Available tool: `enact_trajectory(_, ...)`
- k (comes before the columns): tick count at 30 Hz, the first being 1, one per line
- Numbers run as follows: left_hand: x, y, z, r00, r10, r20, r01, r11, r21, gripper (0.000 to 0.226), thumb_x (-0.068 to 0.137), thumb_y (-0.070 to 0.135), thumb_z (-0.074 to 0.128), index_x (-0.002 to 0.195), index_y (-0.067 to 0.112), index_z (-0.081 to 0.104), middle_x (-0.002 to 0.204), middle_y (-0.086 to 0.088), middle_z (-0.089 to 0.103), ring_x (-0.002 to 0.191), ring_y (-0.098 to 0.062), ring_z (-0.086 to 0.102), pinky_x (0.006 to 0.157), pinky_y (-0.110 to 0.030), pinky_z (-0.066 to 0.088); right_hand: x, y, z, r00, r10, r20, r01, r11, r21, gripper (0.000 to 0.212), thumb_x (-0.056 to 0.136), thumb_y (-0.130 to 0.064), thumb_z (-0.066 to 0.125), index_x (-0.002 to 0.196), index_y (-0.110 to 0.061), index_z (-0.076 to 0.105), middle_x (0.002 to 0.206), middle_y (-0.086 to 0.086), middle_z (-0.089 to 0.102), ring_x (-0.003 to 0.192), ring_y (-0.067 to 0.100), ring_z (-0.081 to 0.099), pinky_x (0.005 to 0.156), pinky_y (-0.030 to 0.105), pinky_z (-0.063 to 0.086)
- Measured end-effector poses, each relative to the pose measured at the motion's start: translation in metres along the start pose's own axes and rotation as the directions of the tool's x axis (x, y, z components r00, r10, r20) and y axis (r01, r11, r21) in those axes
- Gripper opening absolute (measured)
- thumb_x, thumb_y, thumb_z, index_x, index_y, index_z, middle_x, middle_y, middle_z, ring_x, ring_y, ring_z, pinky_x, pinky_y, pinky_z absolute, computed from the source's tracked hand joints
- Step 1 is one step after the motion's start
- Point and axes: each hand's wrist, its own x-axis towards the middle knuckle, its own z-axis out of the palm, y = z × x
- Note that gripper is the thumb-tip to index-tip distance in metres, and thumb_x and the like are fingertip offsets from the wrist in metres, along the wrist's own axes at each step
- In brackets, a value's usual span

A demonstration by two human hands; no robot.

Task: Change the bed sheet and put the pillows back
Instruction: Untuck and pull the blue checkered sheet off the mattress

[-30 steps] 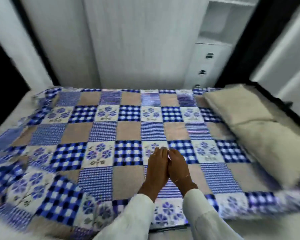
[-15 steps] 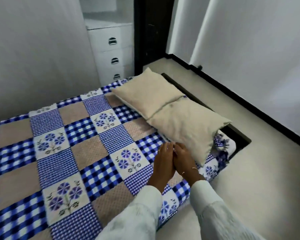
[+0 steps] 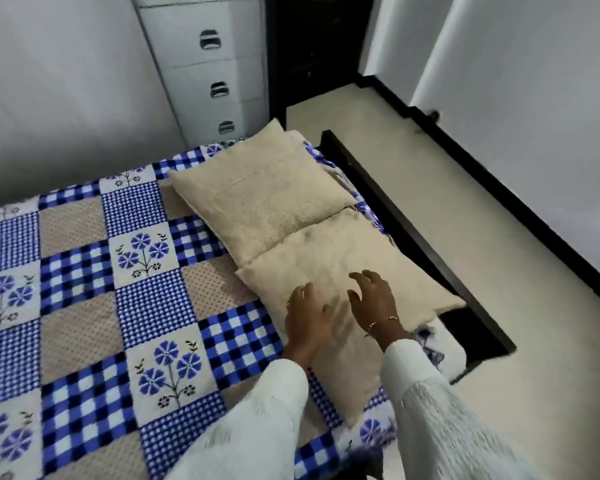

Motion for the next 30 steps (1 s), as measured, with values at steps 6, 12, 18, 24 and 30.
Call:
enact_trajectory(6, 0.031, 0.001, 0.056, 0.913, -0.372, -0.169, 0.355, 0.927, -0.119, 0.055, 0.088, 0.032, 0.056, 0.135, 0.008, 0.040, 0.150, -0.013, 0.025, 0.137, -0.029, 0.025, 0.108, -0.038, 0.025, 0.083, 0.065, -0.014, 0.975, 0.032, 0.221, -0.008, 0.994, -0.107, 0.058, 0.086, -0.027, 0.059, 0.139, -0.026, 0.037, 0.148, 0.008, 0.026, 0.135, 0.028, 0.025, 0.104, 0.040, 0.031)
enact_trajectory(12, 0.041, -0.007, 0.080, 0.780, -0.587, -0.215, 0.528, 0.803, -0.278, 0.097, 0.073, 0.053, 0.071, 0.147, 0.018, 0.019, 0.154, -0.013, 0.014, 0.141, -0.031, 0.014, 0.112, -0.052, 0.019, 0.133, 0.095, -0.014, 0.916, 0.127, 0.382, -0.035, 0.970, -0.239, 0.116, 0.049, -0.066, 0.077, 0.140, -0.041, 0.010, 0.155, 0.008, -0.002, 0.140, 0.043, 0.006, 0.107, 0.064, 0.011)
enact_trajectory(18, 0.051, -0.018, 0.075, 0.724, -0.683, -0.094, 0.643, 0.718, -0.267, 0.115, 0.064, 0.061, 0.073, 0.148, 0.034, -0.001, 0.154, -0.016, 0.010, 0.140, -0.035, 0.018, 0.109, -0.050, 0.026, 0.146, 0.097, -0.005, 0.892, 0.155, 0.425, -0.045, 0.965, -0.257, 0.123, 0.047, -0.066, 0.078, 0.142, -0.041, 0.004, 0.143, 0.016, 0.030, 0.132, 0.038, 0.031, 0.104, 0.057, 0.026)
enact_trajectory(24, 0.041, -0.007, 0.069, 0.709, -0.672, -0.213, 0.608, 0.736, -0.296, 0.107, 0.064, 0.057, 0.076, 0.148, 0.034, 0.013, 0.141, -0.016, 0.041, 0.130, -0.034, 0.037, 0.103, -0.043, 0.034, 0.128, 0.093, -0.007, 0.972, 0.075, 0.224, -0.030, 0.980, -0.196, 0.101, 0.058, -0.055, 0.079, 0.140, -0.035, 0.024, 0.128, 0.016, 0.044, 0.119, 0.035, 0.044, 0.099, 0.052, 0.032)
enact_trajectory(30, 0.021, -0.004, 0.037, 0.696, -0.630, -0.345, 0.556, 0.776, -0.296, 0.087, 0.073, 0.037, 0.076, 0.144, 0.029, 0.027, 0.128, -0.020, 0.048, 0.117, -0.034, 0.047, 0.095, -0.043, 0.038, 0.082, 0.061, -0.010, 0.995, 0.062, 0.072, -0.052, 0.989, -0.135, 0.085, 0.067, -0.049, 0.075, 0.138, -0.028, 0.034, 0.124, 0.014, 0.046, 0.116, 0.032, 0.047, 0.095, 0.049, 0.033)
